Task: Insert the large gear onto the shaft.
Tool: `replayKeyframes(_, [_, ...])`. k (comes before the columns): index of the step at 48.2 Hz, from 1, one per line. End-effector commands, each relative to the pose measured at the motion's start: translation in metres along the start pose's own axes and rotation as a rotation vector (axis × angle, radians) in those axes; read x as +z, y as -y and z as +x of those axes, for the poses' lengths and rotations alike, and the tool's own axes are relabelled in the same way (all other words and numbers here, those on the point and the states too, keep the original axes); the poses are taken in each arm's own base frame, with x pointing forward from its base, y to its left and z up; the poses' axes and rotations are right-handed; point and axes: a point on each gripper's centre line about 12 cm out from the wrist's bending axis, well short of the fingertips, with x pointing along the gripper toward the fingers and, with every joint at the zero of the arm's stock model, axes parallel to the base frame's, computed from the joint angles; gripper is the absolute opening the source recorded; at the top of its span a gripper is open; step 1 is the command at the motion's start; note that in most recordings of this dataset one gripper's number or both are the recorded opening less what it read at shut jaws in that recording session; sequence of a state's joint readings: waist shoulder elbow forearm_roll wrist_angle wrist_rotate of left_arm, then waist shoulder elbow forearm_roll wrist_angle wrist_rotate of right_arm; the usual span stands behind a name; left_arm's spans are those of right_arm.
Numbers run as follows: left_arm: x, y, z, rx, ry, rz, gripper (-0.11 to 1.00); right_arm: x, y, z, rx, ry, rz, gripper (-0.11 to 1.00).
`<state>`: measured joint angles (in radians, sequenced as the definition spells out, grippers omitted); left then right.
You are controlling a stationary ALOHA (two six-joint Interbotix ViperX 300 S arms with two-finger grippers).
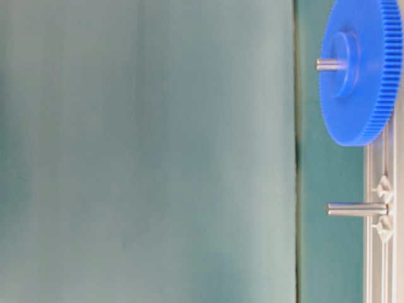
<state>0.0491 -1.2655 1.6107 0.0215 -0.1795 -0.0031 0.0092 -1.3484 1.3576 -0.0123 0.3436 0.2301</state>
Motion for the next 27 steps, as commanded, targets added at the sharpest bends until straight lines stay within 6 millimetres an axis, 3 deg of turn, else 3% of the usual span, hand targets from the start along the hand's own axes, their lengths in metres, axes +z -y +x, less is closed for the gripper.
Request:
replayKeyframes(1, [0.0038,-0.0001,0.0014,0.001,0.006,0.007,0.8,0.004,-0.0008,-0.0002,0.001,0.008,0.01,0.83])
replayKeyframes(27, [0.0035,-0.0001,0.0017,0.0,0.0,0.006,0.8,0.0042,-0.0008,-0.0003,0.001,0.009,0.01,0.83])
